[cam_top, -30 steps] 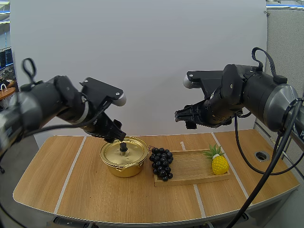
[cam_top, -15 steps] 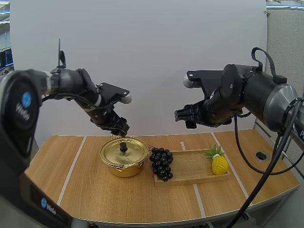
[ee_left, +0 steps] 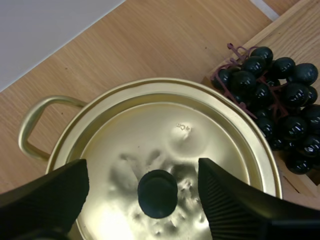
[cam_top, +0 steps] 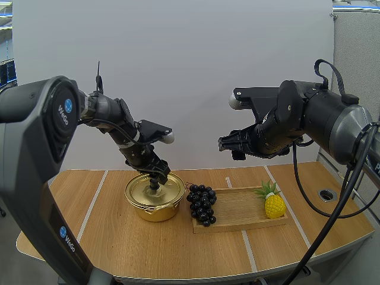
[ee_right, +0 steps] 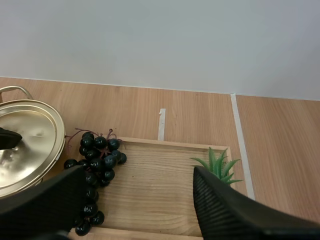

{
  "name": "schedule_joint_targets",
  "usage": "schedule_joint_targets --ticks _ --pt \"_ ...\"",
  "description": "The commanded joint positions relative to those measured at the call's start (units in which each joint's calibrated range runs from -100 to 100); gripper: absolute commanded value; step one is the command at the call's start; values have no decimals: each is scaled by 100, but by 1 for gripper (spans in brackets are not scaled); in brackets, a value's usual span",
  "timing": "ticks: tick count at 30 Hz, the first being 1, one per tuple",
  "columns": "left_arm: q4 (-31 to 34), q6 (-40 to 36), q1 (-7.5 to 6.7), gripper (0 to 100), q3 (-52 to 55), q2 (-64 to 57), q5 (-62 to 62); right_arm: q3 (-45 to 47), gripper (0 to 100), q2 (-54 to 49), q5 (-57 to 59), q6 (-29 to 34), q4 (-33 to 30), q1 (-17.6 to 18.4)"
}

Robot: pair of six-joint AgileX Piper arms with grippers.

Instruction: Open the pot, put the grape inside, and close it

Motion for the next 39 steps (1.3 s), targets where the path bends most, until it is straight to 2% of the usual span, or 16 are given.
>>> schedule_joint_targets --ticks 1,13,14,15,16,19,20,25,28,32,39 --pt "41 -11 -18 100 -56 243 -304 -66 100 -32 -115 -27 0 -5" --pt "54 -48 -18 100 -56 360 124 -66 100 -32 -115 -27 0 -5" --pt "54 -66 -18 96 -56 360 143 -66 100 -32 -115 -27 0 -5" --pt "54 -61 -18 75 -56 360 143 -66 100 -32 -115 -27 0 -5" --pt "54 -61 -11 60 -56 360 179 -66 100 -32 -115 -27 0 -5" --pt "54 -61 -11 4 -56 334 351 -66 100 -32 -115 -27 0 -5" --pt "54 -61 -11 0 -56 301 351 -66 100 -32 -115 -27 0 -5" --pt "54 -78 -11 0 -74 -93 451 -66 100 -32 -115 -27 0 -5" --pt "54 -197 -11 0 -339 -513 951 -66 100 -32 -115 -27 0 -5" --pt "54 -363 -11 0 -1042 -1180 1650 -66 100 -32 -115 -27 0 -5" --pt "526 -908 -11 0 -2674 -2267 1734 -66 100 -32 -118 -23 211 -5"
